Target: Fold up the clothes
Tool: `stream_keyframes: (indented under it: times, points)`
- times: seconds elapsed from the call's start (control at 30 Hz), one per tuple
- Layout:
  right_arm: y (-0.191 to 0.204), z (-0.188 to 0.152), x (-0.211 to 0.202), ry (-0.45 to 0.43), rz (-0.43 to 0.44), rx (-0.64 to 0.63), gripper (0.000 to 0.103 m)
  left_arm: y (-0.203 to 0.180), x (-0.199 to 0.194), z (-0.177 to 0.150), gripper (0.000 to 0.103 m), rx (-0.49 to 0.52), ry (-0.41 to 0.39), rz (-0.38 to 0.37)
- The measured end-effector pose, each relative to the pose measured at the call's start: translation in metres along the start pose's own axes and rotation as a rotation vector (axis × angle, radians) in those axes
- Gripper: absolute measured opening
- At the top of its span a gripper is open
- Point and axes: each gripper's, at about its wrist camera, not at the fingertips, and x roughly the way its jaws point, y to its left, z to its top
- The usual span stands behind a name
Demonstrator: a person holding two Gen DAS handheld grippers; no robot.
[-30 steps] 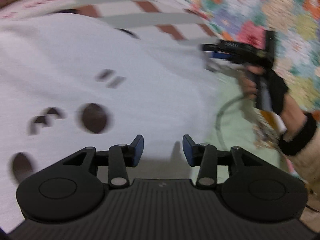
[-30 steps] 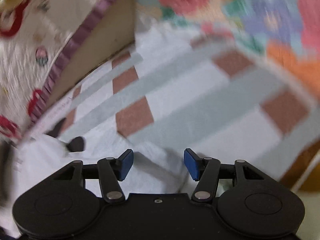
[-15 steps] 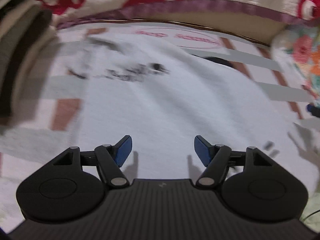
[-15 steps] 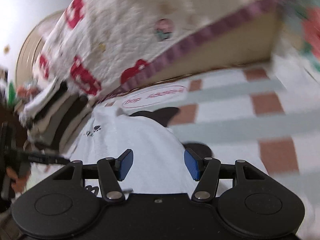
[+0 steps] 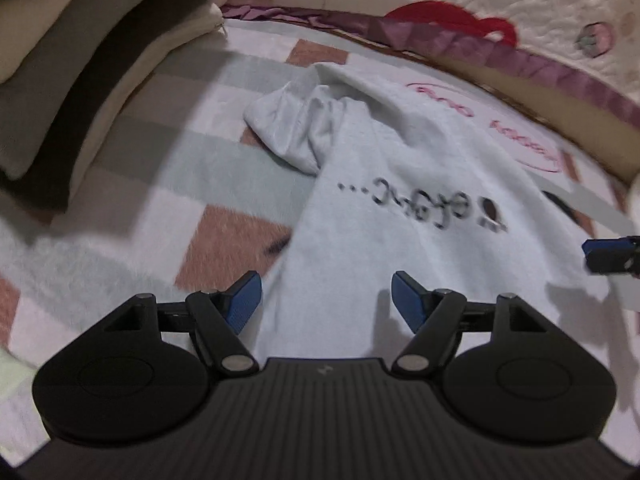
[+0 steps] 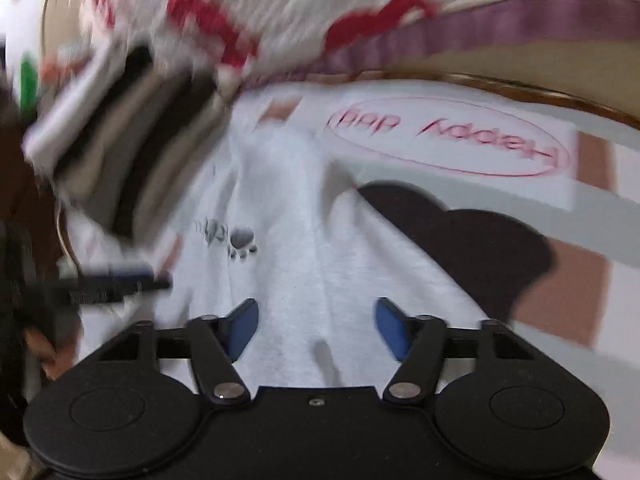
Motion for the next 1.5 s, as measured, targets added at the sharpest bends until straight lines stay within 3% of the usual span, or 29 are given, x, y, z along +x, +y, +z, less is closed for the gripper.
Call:
stream_keyframes:
  times: [0.13,0.3,0.33,0.37,0.4,0.43,0.53,0.63,0.73,0.8,0.93,1.07,1.2,1.3,1.33,1.4,1.43,1.47,1.5]
  points:
    - [0.026,0.010,0.031,-0.062,-0.182,-0.129,0.066,0.001,0.021,0.018,0.071,-0.034,-0.039,-0.032]
    - [0.016,0.027,0.075,-0.092,-0.289,-0.073,0.071,0.016,0.033,0.038,0.071,-0.177,-0.107,-0.056]
    - [0.014,0.027,0.077,-0.109,-0.241,-0.042,0.067,0.018,0.035,0.039,0.071,-0.196,-0.106,-0.068]
    - [0.011,0.027,0.080,-0.129,-0.186,-0.010,0.049,0.018,0.036,0.041,0.071,-0.204,-0.092,-0.073]
    - [0.013,0.025,0.079,-0.128,-0.085,-0.025,0.009,0.018,0.033,0.041,0.071,-0.206,-0.085,-0.085]
    - [0.020,0.021,0.075,-0.138,-0.053,-0.069,0.009,0.018,0.030,0.040,0.071,-0.208,-0.079,-0.098]
    - [0.056,-0.005,0.044,-0.229,-0.061,-0.219,0.009,0.016,0.004,0.030,0.071,-0.184,-0.131,-0.146]
    - [0.101,-0.046,0.007,-0.294,-0.053,-0.402,0.009,0.017,-0.025,0.012,0.071,-0.182,-0.204,-0.194]
    - [0.134,-0.096,-0.012,-0.286,-0.053,-0.545,0.009,0.022,-0.048,-0.011,0.072,-0.241,-0.255,-0.257]
    - [0.146,-0.132,-0.013,-0.227,-0.028,-0.607,0.009,0.022,-0.057,-0.023,0.072,-0.265,-0.249,-0.316]
    - [0.149,-0.182,-0.007,-0.113,0.000,-0.606,0.009,-0.001,-0.071,-0.045,0.073,-0.125,-0.192,-0.344]
    - [0.137,-0.184,-0.016,-0.124,0.023,-0.449,0.009,-0.035,-0.069,-0.062,0.075,0.059,-0.177,-0.319]
    - [0.141,-0.186,-0.016,-0.155,0.000,-0.352,0.010,-0.058,-0.050,-0.070,0.078,0.130,-0.121,-0.381]
    - [0.153,-0.195,-0.008,-0.165,-0.058,-0.355,0.011,-0.068,-0.028,-0.067,0.077,0.174,-0.057,-0.326]
    - [0.157,-0.197,-0.006,-0.168,-0.078,-0.356,0.012,-0.069,-0.019,-0.065,0.076,0.184,-0.028,-0.311]
    - [0.153,-0.195,-0.008,-0.163,-0.066,-0.312,0.012,-0.064,-0.004,-0.061,0.043,0.171,0.015,-0.287]
    - [0.150,-0.193,-0.009,-0.155,-0.057,-0.296,0.012,-0.058,0.002,-0.059,0.034,0.144,0.027,-0.279]
    - [0.146,-0.191,-0.010,-0.148,-0.048,-0.279,0.013,-0.050,-0.001,-0.058,0.012,0.111,0.022,-0.311]
    - [0.143,-0.189,-0.011,-0.140,-0.039,-0.263,0.015,-0.043,-0.004,-0.057,0.008,0.077,0.014,-0.348]
